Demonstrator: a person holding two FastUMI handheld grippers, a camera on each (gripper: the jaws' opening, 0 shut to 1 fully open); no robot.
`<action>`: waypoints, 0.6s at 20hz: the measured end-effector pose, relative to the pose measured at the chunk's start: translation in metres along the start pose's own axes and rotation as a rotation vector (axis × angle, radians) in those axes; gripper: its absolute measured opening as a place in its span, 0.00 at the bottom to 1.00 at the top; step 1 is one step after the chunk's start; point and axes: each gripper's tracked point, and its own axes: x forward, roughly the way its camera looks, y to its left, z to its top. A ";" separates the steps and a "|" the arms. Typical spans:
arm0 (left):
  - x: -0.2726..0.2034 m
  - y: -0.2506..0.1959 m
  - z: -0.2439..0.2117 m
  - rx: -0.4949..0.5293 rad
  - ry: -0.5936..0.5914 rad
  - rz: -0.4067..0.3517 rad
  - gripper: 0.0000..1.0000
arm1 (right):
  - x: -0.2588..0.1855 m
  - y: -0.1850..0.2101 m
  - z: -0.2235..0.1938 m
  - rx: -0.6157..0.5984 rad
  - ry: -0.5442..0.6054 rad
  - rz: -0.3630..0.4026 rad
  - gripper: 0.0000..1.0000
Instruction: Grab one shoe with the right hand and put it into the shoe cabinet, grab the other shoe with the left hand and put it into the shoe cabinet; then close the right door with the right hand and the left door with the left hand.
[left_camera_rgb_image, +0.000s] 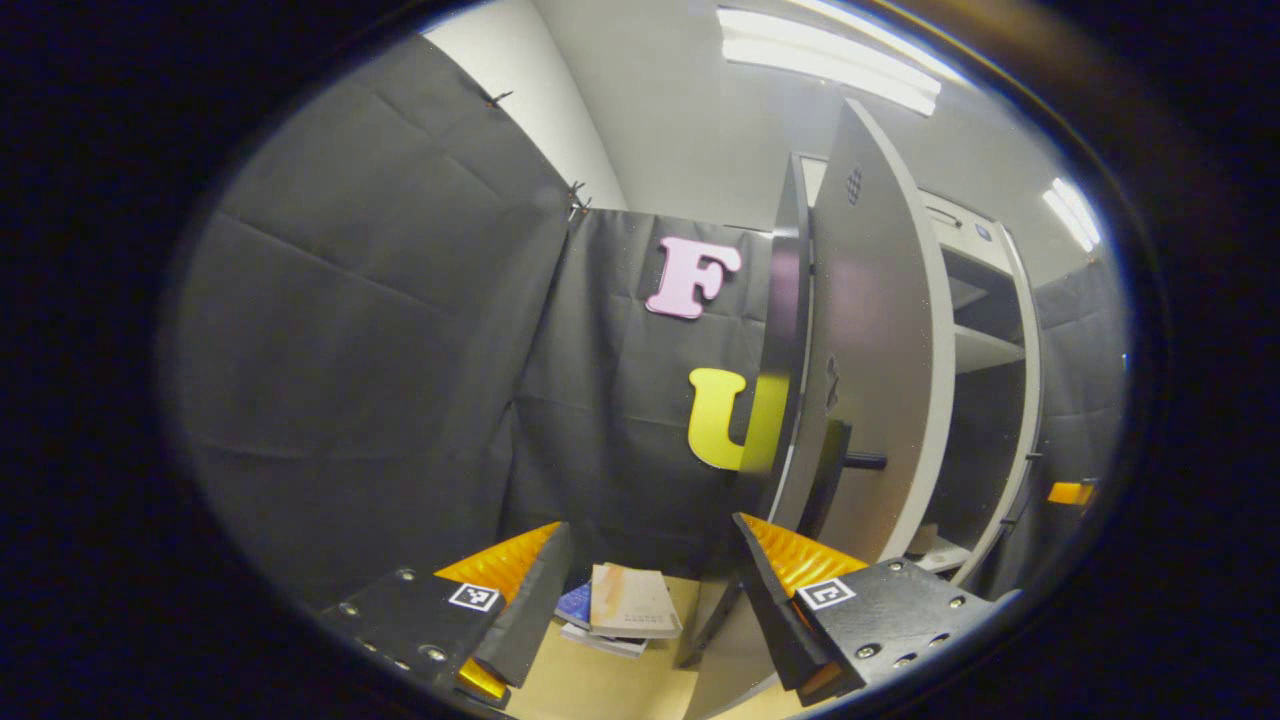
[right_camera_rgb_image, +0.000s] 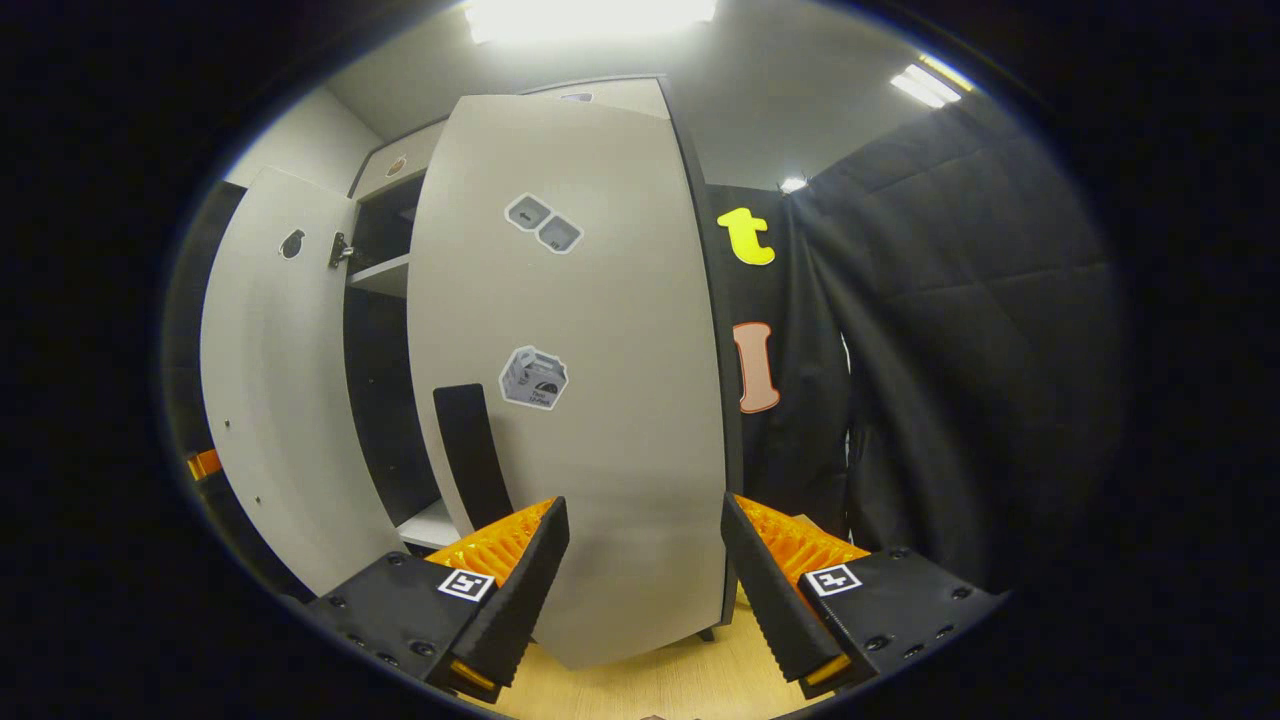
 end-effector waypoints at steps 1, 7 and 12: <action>0.008 -0.003 0.001 0.017 0.003 -0.036 0.91 | -0.005 0.002 -0.003 -0.002 0.001 -0.005 0.97; 0.039 -0.013 0.004 0.064 0.016 -0.168 0.91 | -0.018 0.001 -0.021 0.001 0.032 -0.031 0.97; 0.058 -0.026 -0.009 0.073 0.065 -0.224 0.91 | -0.019 -0.006 -0.027 0.009 0.038 -0.054 0.97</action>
